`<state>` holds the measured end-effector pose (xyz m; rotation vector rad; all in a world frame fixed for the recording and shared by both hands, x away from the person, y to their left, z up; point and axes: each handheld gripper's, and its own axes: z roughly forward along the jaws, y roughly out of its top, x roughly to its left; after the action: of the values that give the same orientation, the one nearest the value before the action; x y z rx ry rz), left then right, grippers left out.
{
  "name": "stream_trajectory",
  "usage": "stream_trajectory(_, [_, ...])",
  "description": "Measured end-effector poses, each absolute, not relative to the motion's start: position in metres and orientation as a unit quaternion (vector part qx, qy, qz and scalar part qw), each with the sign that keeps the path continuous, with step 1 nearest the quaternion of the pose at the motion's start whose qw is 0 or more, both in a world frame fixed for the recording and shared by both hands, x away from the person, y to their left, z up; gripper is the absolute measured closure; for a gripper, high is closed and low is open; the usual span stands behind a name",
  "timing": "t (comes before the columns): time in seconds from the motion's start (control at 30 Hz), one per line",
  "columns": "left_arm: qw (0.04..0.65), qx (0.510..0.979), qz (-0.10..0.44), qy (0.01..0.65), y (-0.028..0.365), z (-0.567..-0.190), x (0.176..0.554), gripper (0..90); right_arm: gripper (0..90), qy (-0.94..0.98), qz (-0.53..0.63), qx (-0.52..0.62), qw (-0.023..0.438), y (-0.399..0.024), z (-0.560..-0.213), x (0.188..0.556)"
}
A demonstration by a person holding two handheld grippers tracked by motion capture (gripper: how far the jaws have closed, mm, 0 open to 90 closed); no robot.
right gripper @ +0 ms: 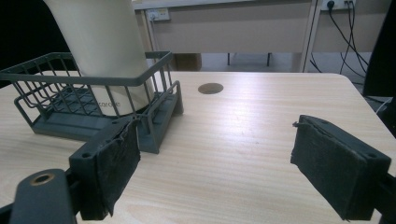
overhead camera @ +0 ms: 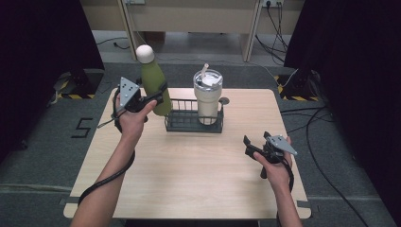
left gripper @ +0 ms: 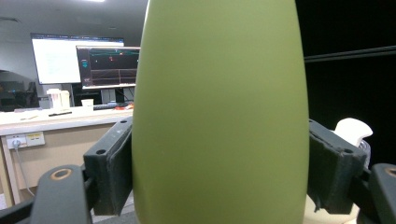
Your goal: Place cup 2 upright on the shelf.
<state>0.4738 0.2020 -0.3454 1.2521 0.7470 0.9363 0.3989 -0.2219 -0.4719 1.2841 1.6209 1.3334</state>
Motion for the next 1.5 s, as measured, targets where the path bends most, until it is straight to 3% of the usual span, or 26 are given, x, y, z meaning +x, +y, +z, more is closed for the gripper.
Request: stream_trajectory(1.5, [0.652, 0.554, 0.398, 0.330, 0.177, -0.343, 0.493, 21.4, 15.1, 0.620, 0.510, 0.496, 0.331, -0.224, -0.474, 0.400])
